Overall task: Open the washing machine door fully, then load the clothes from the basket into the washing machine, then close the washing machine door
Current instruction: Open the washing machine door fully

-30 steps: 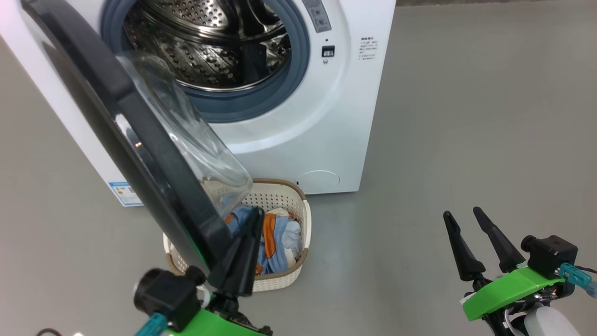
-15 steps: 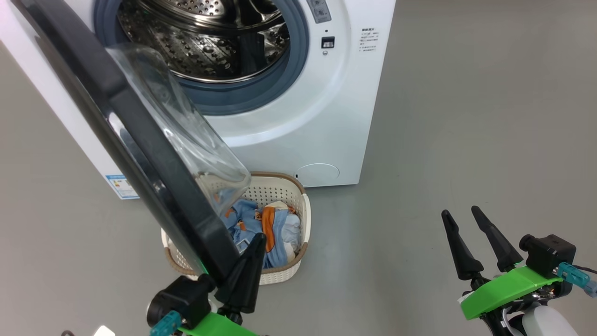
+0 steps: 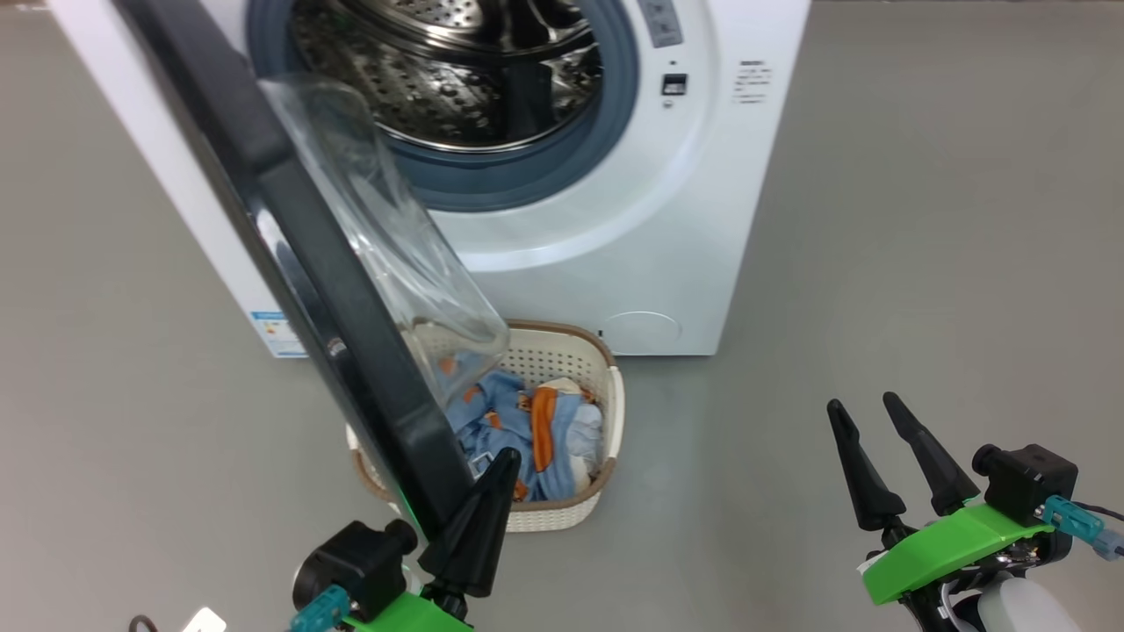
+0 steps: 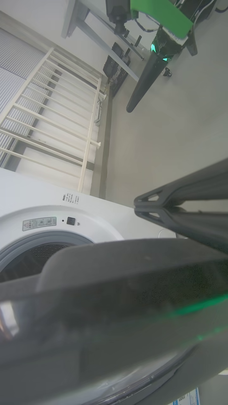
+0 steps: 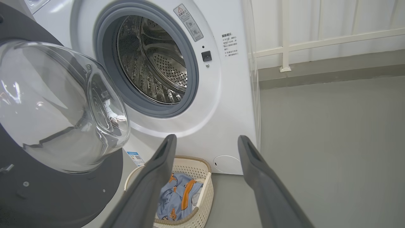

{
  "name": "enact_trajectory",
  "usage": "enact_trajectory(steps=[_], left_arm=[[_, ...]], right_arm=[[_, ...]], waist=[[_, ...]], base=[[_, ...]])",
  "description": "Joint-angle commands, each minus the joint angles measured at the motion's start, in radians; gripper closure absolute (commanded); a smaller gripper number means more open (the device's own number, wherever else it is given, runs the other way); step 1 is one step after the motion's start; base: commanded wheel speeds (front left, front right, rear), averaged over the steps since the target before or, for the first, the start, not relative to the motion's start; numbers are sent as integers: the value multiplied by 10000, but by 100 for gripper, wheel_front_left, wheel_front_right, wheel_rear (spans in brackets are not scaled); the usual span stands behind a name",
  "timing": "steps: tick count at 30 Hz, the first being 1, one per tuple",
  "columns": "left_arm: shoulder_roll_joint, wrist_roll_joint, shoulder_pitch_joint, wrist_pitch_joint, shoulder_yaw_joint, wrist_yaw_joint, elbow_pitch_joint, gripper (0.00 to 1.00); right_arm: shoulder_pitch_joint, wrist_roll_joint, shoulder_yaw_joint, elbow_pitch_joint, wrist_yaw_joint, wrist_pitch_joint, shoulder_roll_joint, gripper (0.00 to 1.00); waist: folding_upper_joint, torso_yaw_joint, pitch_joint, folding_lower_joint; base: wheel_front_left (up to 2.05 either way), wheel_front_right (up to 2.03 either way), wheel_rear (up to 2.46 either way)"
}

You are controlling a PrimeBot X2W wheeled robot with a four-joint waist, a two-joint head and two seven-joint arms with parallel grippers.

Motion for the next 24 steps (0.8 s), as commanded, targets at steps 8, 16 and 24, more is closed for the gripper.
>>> enact_trajectory(steps=[8,16,24], left_arm=[[348,-131,-232,-17,547,349,-362,100],[479,-221,-131,89,588,422,-419,100],[578,-252,-61,157,611,518,-493,100]], right_arm=[[-272,67,186,-142,16,-120,36,0],[-276,72,106,-96,16,-120,94,0],[-274,56,121,-68,16,-120,151,0]], waist=[[0,813,-131,0],[0,1395,-161,0],[0,1788,-226,0]], base=[[0,0,0],[0,0,0],[0,0,0]])
